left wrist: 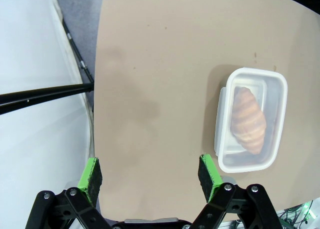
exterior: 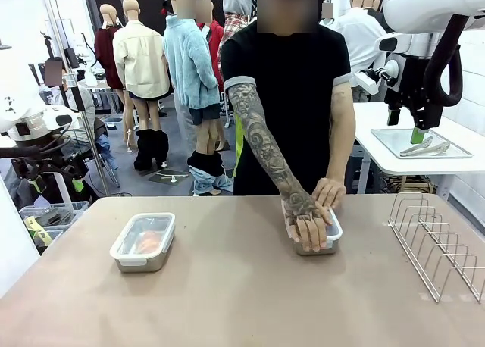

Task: Place the bread in airtight containers.
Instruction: Release when the human grabs the Airtight Container lid.

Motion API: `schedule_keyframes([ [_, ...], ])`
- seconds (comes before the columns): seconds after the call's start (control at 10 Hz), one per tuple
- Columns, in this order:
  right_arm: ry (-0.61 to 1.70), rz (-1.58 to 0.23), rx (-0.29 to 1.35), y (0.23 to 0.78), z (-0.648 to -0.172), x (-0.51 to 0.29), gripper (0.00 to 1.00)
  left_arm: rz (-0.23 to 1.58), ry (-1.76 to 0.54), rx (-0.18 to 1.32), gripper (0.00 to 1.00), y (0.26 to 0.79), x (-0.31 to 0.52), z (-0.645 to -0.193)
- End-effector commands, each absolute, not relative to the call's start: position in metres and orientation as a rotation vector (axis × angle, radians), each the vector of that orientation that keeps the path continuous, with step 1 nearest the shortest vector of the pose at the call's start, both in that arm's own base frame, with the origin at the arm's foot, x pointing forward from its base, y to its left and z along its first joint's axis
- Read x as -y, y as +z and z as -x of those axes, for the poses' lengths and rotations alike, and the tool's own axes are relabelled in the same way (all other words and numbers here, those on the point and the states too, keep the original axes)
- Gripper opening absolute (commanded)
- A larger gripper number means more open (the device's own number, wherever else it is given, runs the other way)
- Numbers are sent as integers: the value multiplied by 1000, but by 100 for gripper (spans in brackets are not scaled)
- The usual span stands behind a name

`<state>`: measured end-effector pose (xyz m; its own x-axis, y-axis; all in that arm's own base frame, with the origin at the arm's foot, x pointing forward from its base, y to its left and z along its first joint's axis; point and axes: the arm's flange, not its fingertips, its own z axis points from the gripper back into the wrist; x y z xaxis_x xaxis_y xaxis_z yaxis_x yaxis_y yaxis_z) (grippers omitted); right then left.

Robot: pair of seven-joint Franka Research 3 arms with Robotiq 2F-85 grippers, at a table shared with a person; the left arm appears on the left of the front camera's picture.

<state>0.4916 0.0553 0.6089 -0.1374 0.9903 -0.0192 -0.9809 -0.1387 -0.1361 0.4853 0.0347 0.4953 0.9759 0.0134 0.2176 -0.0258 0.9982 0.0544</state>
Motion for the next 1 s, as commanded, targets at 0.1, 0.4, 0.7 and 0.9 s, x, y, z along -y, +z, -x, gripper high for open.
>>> schedule_keyframes([
  [0.1, 1695, 90, 108, 611, -493, -58, 100, -57, 15, 220, 100, 496, -35, -484],
  [0.4, 1695, 90, 108, 611, -493, -58, 100, -57, 15, 220, 100, 496, -35, -484],
  [0.7, 1695, 90, 108, 611, -493, -58, 100, -57, 15, 220, 100, 496, -35, -484],
  [0.9, 1695, 90, 108, 611, -493, -58, 100, -57, 15, 220, 100, 496, -35, -484],
])
